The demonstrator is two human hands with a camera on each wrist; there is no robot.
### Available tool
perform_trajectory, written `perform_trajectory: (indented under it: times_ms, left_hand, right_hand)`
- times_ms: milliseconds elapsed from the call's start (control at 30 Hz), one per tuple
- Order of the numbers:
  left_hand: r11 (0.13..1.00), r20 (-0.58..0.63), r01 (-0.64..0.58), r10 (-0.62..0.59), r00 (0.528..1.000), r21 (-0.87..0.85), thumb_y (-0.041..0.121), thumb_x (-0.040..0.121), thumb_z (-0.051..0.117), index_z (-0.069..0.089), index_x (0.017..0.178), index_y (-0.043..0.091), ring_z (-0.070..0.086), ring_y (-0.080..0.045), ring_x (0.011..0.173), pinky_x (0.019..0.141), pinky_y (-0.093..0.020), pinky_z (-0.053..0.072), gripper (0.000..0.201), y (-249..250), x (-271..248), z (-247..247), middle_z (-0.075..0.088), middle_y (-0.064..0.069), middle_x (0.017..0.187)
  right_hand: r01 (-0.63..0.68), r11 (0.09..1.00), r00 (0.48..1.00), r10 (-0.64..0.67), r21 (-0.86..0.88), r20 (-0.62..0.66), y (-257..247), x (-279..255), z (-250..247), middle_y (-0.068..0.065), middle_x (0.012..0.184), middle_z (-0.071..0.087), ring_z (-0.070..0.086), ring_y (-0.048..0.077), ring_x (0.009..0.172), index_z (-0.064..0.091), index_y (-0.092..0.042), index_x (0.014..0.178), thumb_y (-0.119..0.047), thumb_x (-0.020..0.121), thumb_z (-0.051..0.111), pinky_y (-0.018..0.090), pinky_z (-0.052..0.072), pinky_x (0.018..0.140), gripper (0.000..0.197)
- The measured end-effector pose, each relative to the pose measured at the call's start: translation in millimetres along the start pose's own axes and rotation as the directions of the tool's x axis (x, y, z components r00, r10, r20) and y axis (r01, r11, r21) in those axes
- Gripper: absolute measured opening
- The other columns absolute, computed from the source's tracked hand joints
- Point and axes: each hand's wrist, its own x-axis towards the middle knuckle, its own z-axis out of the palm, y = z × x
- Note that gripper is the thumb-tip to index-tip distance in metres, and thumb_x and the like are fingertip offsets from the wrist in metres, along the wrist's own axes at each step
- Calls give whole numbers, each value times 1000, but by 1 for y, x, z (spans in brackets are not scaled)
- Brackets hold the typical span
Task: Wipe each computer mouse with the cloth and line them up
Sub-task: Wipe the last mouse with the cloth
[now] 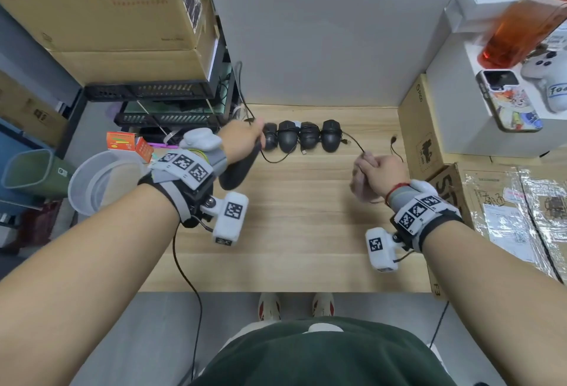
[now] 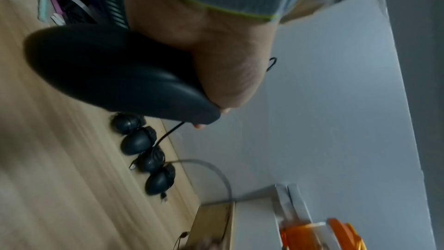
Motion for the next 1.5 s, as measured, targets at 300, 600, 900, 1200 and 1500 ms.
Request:
perform_trajectory:
  times_ms: [300,600,900,1200,1500]
  left_hand:
    - [1000,188,-31,32,982,-5,46,109,16,68,118,2,59,-34,117,93,-32,39,69,26,-12,39,66,-23,120]
    - [954,194,-47,108,975,-297,35,111,29,72,107,12,61,-28,95,97,-37,41,49,18,-13,33,67,-23,122]
    - [880,154,-76,166,974,-470,39,108,39,66,82,19,61,-2,58,72,-28,46,42,27,-12,34,69,11,72]
    - [893,203,13,88,975,-449,44,105,43,63,66,24,55,-19,73,83,-37,40,48,12,-7,32,59,14,60]
    - [882,-9,112,-131,991,-458,41,103,45,64,58,25,54,-21,71,65,-33,39,51,-32,13,-21,59,2,69]
  right_hand:
    - [519,835,842,-536,184,56,-93,-29,-3,-13,53,51,49,-3,53,51,-27,61,-38,93,66,11,32,54,37]
    - [481,870,872,-487,108,42,-76,-13,7,-4,64,61,59,22,70,63,-17,74,-47,90,62,40,52,71,34]
    - [522,851,844,-526,64,104,-83,-19,9,-5,67,62,59,23,75,55,-27,65,-35,92,60,35,47,68,29]
    - [447,895,888,-443,0,120,-56,-8,8,-5,66,59,57,23,73,55,-23,63,-37,90,66,34,43,65,33]
    - [86,995,989,-80,-44,127,26,12,-3,4,72,62,57,28,77,60,-18,73,-28,94,61,28,37,62,24]
